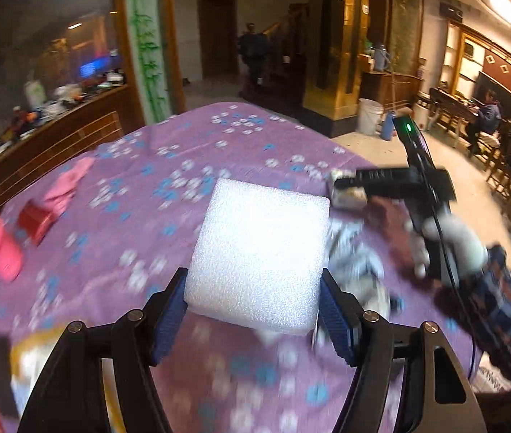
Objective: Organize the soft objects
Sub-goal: 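Carry the foam block and tissue pack into the box with both tools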
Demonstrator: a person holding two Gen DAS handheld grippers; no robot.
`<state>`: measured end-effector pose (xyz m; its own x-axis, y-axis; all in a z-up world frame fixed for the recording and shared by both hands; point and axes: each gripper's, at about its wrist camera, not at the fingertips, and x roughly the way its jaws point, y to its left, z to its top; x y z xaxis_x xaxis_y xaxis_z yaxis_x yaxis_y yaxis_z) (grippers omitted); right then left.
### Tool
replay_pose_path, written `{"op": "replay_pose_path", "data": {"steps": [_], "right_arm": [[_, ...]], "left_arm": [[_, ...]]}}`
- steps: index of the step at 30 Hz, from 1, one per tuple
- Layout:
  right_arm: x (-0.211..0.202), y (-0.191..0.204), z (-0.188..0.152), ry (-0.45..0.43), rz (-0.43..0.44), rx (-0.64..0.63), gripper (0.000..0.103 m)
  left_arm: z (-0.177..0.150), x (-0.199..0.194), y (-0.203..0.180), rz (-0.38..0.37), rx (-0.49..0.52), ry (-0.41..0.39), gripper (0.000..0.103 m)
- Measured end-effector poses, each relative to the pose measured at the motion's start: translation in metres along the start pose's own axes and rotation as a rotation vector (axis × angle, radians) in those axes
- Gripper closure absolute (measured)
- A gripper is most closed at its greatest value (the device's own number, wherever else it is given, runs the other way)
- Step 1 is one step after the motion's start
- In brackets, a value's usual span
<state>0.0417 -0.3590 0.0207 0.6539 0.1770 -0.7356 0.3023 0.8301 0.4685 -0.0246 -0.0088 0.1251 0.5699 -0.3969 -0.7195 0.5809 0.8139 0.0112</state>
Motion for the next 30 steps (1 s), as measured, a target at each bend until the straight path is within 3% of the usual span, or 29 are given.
{"op": "replay_pose_path", "data": {"steps": [2, 7, 11, 20, 26, 30], "right_arm": [[-0.004, 0.002, -0.003, -0.018, -0.017, -0.012, 0.05], [-0.037, 0.011, -0.021, -0.061, -0.03, -0.059, 0.05], [-0.076, 0.019, -0.056, -0.056, -0.026, -0.137, 0.05], [-0.131, 0.044, -0.135, -0.005, 0.034, -0.269, 0.05], [-0.139, 0.091, -0.18, 0.07, 0.129, -0.395, 0.05], [-0.138, 0.132, -0.2, 0.106, 0.192, -0.485, 0.05]], "left_arm": [[-0.025, -0.02, 0.001, 0.023, -0.023, -0.015, 0.031], [-0.084, -0.047, 0.013, -0.027, -0.168, -0.035, 0.031], [-0.117, -0.055, 0.017, -0.076, -0.267, -0.035, 0.031], [-0.16, -0.081, -0.002, -0.111, -0.305, -0.062, 0.031], [-0.18, -0.1, 0.012, -0.147, -0.371, -0.08, 0.031], [-0.194, -0.117, 0.027, -0.116, -0.418, -0.1, 0.031]]}}
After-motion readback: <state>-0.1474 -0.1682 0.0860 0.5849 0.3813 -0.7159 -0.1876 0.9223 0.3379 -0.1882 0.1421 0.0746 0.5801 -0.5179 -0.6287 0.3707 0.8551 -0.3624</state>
